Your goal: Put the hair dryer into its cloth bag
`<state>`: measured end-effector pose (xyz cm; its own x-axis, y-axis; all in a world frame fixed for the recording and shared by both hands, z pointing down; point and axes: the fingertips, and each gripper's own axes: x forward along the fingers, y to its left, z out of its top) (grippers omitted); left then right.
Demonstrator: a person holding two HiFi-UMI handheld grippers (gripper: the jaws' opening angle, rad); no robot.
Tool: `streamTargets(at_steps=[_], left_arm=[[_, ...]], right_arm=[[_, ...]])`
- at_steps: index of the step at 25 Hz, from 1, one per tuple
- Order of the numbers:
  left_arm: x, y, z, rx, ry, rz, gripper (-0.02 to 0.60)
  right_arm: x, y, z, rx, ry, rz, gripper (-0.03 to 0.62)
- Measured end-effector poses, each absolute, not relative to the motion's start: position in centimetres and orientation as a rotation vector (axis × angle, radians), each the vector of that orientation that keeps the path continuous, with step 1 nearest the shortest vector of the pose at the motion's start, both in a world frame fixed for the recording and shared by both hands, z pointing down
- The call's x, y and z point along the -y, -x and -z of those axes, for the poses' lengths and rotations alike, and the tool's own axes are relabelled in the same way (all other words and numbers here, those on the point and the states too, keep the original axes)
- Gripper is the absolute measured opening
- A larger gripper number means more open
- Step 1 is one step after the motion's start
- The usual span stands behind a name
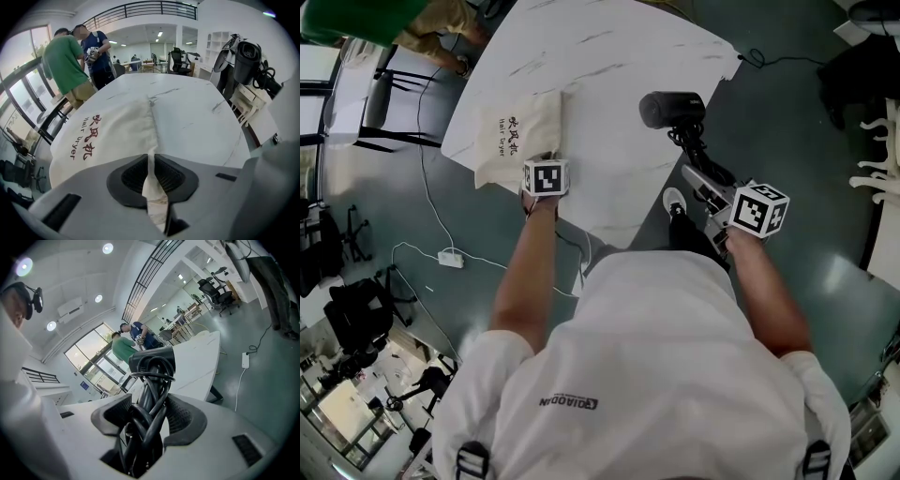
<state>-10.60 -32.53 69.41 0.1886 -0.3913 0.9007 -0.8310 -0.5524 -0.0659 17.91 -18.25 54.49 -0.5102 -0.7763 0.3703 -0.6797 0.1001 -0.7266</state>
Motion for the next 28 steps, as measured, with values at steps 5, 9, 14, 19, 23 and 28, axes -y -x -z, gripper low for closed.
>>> streamTargets(at_steps=[5, 9, 14, 19, 23, 28], left_arm=[[32.3, 11.0, -67.8, 1.179, -2.043, -1.279, 0.061], [31.9, 10.9, -66.1, 1.207, -2.078, -1.228, 0.061], [30.8, 10.8, -63.8, 1.215, -2.122, -1.098, 0.061], [29.6, 10.1, -62.1, 1.185, -2.144, -0.947, 0.061], [28.5, 10.3, -61.3, 1.184, -2.152, -0.924, 0.061], [27.3, 10.3, -60.1, 1.188, -2.161, -0.911, 0.060]], right_arm=[[18.9, -17.4, -54.2, -2.296, 1.460, 1.386, 0.241], [19.5, -16.9, -54.5, -2.357, 1.432, 1.381, 0.241], [19.8, -15.7, -55.4, -2.433, 1.387, 1.393, 0.241], [20.1, -14.4, -56.9, -2.556, 1.336, 1.410, 0.241], [19.9, -12.8, -58.2, -2.653, 1.283, 1.430, 0.241], [19.7, -10.8, -59.5, -2.751, 1.188, 1.483, 0.241]])
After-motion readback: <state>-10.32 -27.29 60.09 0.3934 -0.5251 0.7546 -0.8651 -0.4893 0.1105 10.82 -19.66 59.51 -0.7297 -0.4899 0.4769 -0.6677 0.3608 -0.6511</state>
